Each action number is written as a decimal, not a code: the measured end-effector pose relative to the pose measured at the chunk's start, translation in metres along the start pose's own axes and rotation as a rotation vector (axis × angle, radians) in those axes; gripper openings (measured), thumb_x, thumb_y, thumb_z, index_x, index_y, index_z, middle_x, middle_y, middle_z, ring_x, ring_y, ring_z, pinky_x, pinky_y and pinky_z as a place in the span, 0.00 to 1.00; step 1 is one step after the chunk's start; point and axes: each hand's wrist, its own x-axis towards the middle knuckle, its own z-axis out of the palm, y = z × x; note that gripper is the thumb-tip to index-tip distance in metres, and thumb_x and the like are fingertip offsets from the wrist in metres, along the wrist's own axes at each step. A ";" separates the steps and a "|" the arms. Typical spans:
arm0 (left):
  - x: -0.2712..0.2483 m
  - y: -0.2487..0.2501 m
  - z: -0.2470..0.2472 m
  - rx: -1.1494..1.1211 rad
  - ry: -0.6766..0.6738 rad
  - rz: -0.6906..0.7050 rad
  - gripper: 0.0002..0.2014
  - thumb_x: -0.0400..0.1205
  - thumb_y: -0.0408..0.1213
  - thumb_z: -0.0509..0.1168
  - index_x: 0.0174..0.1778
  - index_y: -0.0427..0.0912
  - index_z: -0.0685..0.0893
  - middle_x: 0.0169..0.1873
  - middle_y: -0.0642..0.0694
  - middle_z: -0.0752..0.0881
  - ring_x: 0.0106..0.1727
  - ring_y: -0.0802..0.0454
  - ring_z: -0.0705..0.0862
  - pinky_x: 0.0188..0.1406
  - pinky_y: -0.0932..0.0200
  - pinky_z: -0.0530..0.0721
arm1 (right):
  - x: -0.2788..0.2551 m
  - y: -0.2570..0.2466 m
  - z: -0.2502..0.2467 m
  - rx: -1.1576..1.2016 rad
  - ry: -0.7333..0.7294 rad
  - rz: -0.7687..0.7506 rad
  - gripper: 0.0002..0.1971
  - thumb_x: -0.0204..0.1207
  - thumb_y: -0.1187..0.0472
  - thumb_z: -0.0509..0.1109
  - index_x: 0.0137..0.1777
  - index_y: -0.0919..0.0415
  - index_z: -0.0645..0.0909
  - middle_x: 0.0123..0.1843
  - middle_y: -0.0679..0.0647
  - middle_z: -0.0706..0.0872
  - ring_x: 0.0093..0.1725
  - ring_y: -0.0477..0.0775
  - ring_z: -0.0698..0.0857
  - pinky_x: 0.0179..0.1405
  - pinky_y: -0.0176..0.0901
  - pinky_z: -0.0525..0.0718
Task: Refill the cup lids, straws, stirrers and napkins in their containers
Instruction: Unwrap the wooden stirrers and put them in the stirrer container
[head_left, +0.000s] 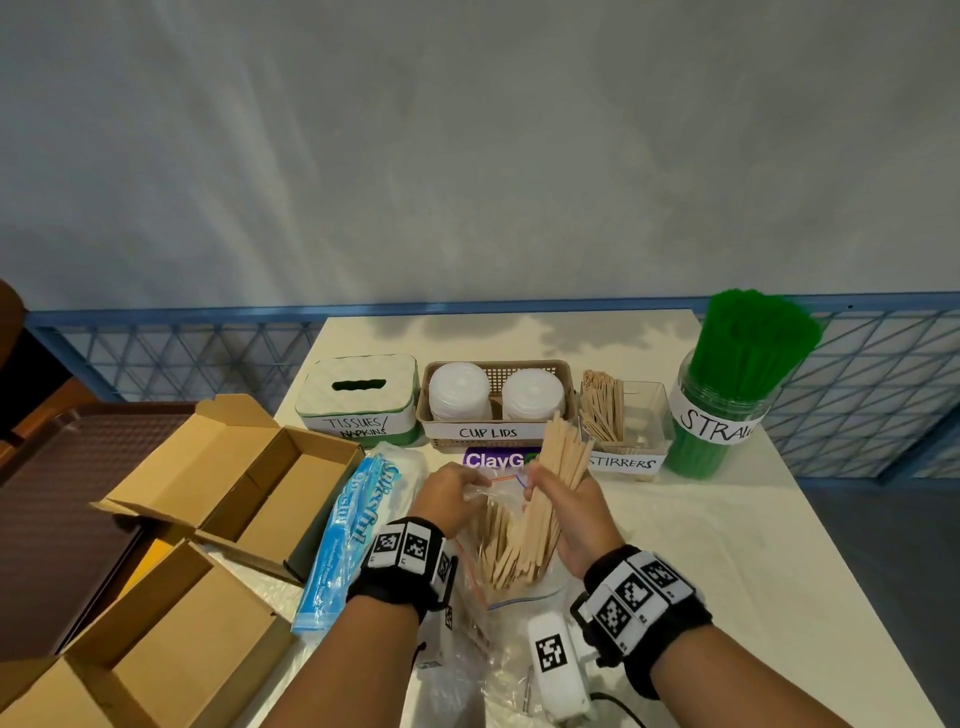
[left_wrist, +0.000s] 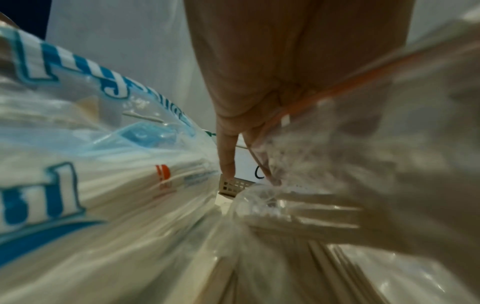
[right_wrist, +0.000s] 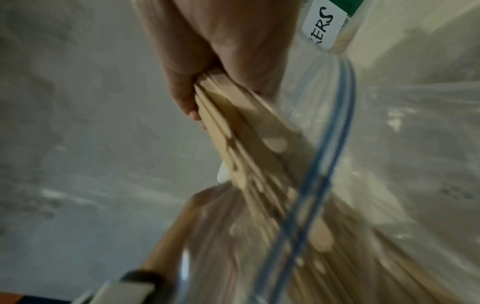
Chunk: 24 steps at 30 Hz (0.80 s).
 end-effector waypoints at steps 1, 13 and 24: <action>-0.001 0.001 -0.001 -0.018 -0.006 -0.005 0.15 0.79 0.37 0.67 0.61 0.43 0.84 0.65 0.44 0.80 0.66 0.49 0.78 0.66 0.60 0.72 | 0.001 -0.005 -0.001 0.018 0.027 0.003 0.04 0.77 0.66 0.68 0.41 0.63 0.78 0.29 0.56 0.78 0.29 0.49 0.78 0.34 0.41 0.79; -0.021 0.063 -0.038 -0.432 0.265 0.152 0.12 0.85 0.39 0.57 0.55 0.39 0.83 0.50 0.46 0.84 0.53 0.53 0.80 0.53 0.62 0.74 | 0.009 -0.046 -0.017 0.339 0.134 -0.015 0.04 0.78 0.67 0.67 0.49 0.58 0.77 0.26 0.51 0.76 0.21 0.45 0.76 0.22 0.36 0.79; -0.026 0.075 -0.014 -0.892 -0.297 -0.293 0.31 0.84 0.60 0.42 0.55 0.41 0.83 0.50 0.42 0.86 0.51 0.49 0.84 0.52 0.53 0.82 | -0.001 -0.100 -0.008 0.344 -0.006 -0.265 0.09 0.78 0.65 0.67 0.36 0.56 0.74 0.24 0.49 0.75 0.24 0.46 0.76 0.31 0.41 0.77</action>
